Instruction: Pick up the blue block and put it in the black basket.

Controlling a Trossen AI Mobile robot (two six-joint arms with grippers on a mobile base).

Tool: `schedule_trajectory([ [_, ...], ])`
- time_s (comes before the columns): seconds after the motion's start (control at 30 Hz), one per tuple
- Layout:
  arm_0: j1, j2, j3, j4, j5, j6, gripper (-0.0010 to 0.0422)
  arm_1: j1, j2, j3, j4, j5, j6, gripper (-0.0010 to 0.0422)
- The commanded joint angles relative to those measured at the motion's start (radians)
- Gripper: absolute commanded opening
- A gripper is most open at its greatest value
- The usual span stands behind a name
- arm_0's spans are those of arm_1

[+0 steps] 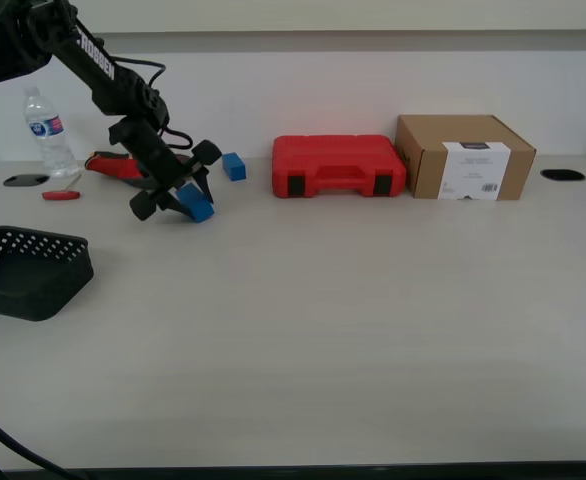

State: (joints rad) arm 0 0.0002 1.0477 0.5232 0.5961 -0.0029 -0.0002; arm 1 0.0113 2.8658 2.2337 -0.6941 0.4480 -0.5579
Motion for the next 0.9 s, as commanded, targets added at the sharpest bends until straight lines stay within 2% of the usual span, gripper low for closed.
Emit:
schedule_trajectory([
  [0.03, 0.001, 0.0, 0.001, -0.002, 0.0, 0.0, 0.0, 0.004, -0.018, 0.139, -0.126, -0.023, 0.127, 0.0023],
  [0.13, 0.001, 0.0, 0.001, -0.008, 0.0, 0.0, 0.0, 0.016, -0.179, 0.039, -0.12, -0.092, 0.277, 0.0022],
  [0.17, 0.001, 0.0, 0.001, -0.01, 0.0, 0.0, 0.0, 0.019, -0.215, 0.04, -0.168, -0.104, 0.351, 0.002],
  [0.23, 0.001, 0.0, 0.001, -0.021, 0.0, 0.0, 0.0, 0.02, -0.286, 0.04, -0.28, -0.19, 0.497, 0.0014],
  [0.27, 0.001, 0.0, 0.001, -0.026, 0.0, 0.0, 0.0, 0.019, -0.341, 0.04, -0.37, -0.297, 0.601, 0.0011],
  [0.33, 0.001, 0.0, 0.001, -0.038, 0.0, 0.0, 0.0, 0.006, -0.412, 0.039, -0.48, -0.537, 0.711, 0.0008],
  [0.4, 0.001, 0.0, 0.001, -0.044, 0.0, 0.0, 0.0, 0.004, -0.472, 0.037, -0.529, -0.757, 0.764, 0.0009],
  [0.43, 0.001, 0.0, 0.001, -0.05, 0.0, 0.0, 0.0, 0.005, -0.497, 0.036, -0.549, -0.819, 0.763, 0.0009],
  [0.63, 0.001, 0.0, 0.001, -0.058, 0.0, 0.0, 0.0, 0.048, -0.561, -0.078, -0.59, -0.802, 0.748, 0.0009],
  [0.77, 0.001, 0.0, 0.001, -0.059, 0.0, 0.0, 0.0, 0.085, -0.564, -0.32, -0.573, -0.811, 0.737, 0.0009],
  [0.9, 0.001, 0.0, 0.001, -0.058, 0.0, 0.0, 0.0, 0.13, -0.569, -0.598, -0.407, -0.825, 0.734, 0.0009],
])
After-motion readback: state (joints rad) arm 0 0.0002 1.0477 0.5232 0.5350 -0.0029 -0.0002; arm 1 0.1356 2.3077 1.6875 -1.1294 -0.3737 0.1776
